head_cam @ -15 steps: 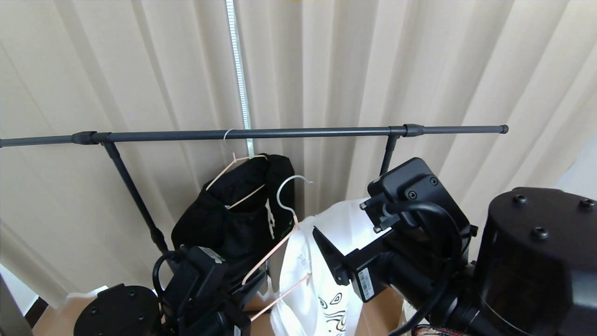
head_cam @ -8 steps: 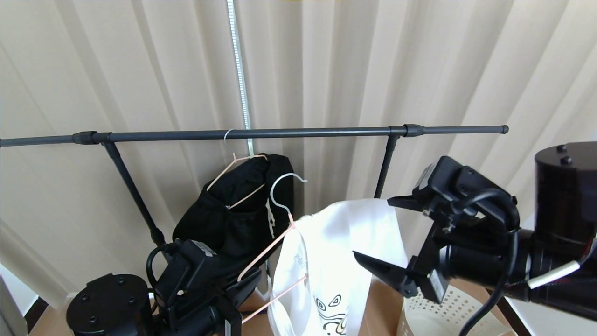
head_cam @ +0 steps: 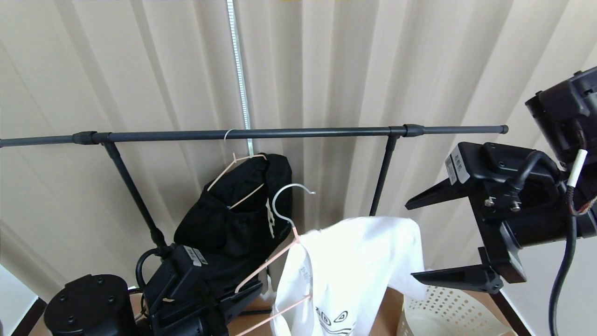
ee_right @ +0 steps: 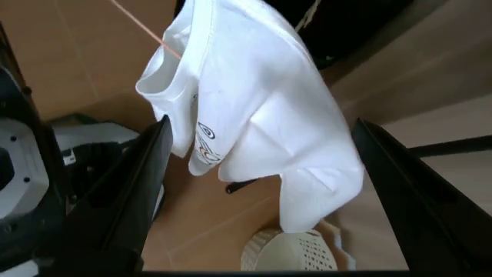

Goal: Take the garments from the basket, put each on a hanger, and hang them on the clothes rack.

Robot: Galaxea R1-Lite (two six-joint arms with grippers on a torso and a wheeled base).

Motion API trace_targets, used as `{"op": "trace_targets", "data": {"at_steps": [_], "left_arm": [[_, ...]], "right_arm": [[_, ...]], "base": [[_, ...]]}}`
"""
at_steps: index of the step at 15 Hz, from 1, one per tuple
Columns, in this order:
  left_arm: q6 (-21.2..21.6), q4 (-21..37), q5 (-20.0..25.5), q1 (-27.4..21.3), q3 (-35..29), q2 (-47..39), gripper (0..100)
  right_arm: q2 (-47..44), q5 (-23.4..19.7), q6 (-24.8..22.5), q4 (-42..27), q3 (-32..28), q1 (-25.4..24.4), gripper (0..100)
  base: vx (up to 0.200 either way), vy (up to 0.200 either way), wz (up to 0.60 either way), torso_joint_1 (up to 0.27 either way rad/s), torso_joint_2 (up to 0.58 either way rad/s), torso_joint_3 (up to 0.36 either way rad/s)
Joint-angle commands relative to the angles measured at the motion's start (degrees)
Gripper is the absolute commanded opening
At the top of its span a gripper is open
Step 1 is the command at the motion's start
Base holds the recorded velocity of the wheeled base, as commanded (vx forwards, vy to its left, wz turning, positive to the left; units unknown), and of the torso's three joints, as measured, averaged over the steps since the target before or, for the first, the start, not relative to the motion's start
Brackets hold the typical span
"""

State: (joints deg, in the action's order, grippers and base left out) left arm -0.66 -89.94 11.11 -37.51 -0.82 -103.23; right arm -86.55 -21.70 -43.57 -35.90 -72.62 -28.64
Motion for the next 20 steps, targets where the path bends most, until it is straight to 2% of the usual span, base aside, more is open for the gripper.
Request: {"op": "trace_targets", "data": {"at_steps": [1, 2, 3, 5, 9, 14, 20], "left_arm": [[0.13, -0.06, 1.02, 0.16, 0.47, 0.22, 0], [0.92, -0.06, 2.17, 0.07, 0.82, 0.22, 0], [1.36, -0.06, 2.87, 0.07, 0.82, 0.13, 0], [1.45, -0.06, 4.01, -0.19, 0.82, 0.22, 0], [1.54, -0.06, 4.01, -0.55, 0.82, 0.22, 0], [1.54, -0.06, 4.01, -1.07, 0.82, 0.31, 0], [1.63, -0.06, 4.01, -1.25, 0.82, 0.49, 0]], "right_arm": [[-8.37, -3.79, -8.99, -7.34, -8.42, 5.08, 100], [-11.97, -8.54, -17.16, -11.65, -11.84, 7.54, 100], [-14.70, -12.05, -20.85, -14.37, -14.39, 8.51, 100], [-17.86, -13.81, -21.12, -18.50, -18.35, 8.42, 100], [-19.09, -15.21, -20.50, -18.77, -18.61, 5.17, 100], [-21.64, -15.13, -18.92, -17.98, -19.14, 1.04, 100], [-23.31, -13.72, -18.04, -17.89, -20.19, -1.25, 100]], "base": [[0.000, 0.000, 0.00, 0.000, 0.00, 0.000], [0.000, 0.000, 0.00, 0.000, 0.00, 0.000], [0.000, 0.000, 0.00, 0.000, 0.00, 0.000], [0.000, 0.000, 0.00, 0.000, 0.00, 0.000], [0.000, 0.000, 0.00, 0.000, 0.00, 0.000], [0.000, 0.000, 0.00, 0.000, 0.00, 0.000], [0.000, 0.000, 0.00, 0.000, 0.00, 0.000]]}}
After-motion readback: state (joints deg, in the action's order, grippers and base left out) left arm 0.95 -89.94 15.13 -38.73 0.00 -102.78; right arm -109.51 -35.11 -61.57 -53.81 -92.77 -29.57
